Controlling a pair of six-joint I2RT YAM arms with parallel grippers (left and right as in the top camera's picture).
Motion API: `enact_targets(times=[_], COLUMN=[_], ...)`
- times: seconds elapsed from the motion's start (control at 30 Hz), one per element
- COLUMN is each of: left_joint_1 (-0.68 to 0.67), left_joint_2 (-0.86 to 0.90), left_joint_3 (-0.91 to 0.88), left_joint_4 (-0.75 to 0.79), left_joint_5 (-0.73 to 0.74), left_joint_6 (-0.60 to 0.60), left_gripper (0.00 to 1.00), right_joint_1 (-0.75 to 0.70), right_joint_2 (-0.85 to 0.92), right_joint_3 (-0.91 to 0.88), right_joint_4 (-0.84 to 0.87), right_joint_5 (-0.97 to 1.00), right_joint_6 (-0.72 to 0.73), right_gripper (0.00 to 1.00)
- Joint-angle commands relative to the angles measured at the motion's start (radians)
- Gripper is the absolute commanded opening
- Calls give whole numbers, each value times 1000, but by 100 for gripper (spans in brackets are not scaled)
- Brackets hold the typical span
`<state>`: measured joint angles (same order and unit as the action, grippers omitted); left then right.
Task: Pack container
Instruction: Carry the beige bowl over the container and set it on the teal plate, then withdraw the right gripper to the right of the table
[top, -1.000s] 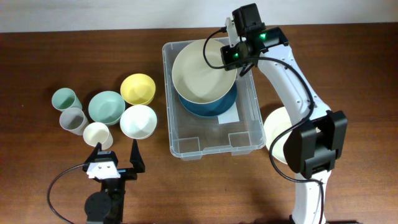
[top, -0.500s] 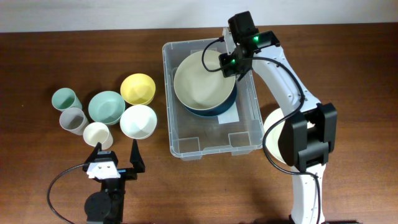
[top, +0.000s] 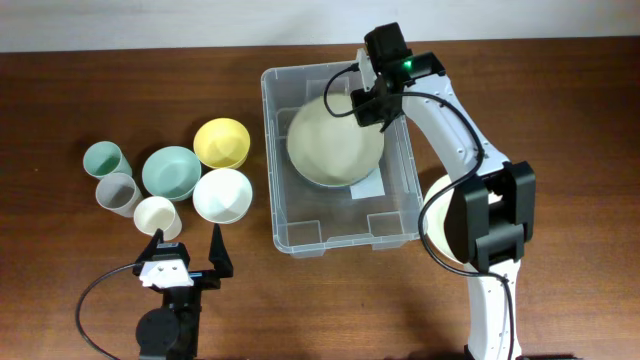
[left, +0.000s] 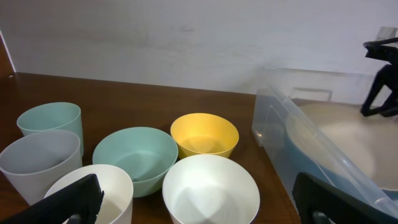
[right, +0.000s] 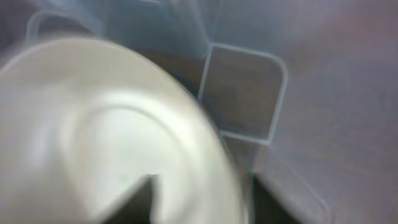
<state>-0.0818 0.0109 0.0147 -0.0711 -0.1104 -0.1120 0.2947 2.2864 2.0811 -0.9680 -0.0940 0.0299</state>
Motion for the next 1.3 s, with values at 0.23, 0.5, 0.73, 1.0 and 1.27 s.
enact_targets(times=[0.23, 0.5, 0.73, 1.0, 1.27], left_joint_1=[4, 4, 4, 4, 4], left_joint_2=[-5, -5, -5, -5, -5], left_joint_3=[-5, -5, -5, -5, -5], left_joint_4=[-1, -1, -1, -1, -1], left_joint_5=[10, 10, 10, 10, 10], left_joint_6=[16, 16, 16, 16, 16], left_gripper=[100, 100, 100, 100, 100], right_joint_1=[-21, -137, -312, -448, -493], right_joint_2=[9, 8, 7, 4, -135], right_joint_3=[226, 716, 873, 863, 862], right_joint_4=[5, -403, -698, -731, -731], right_joint_5=[3, 246, 263, 156, 106], right_joint_6=[6, 35, 84, 82, 78], right_gripper=[56, 62, 71, 79, 79])
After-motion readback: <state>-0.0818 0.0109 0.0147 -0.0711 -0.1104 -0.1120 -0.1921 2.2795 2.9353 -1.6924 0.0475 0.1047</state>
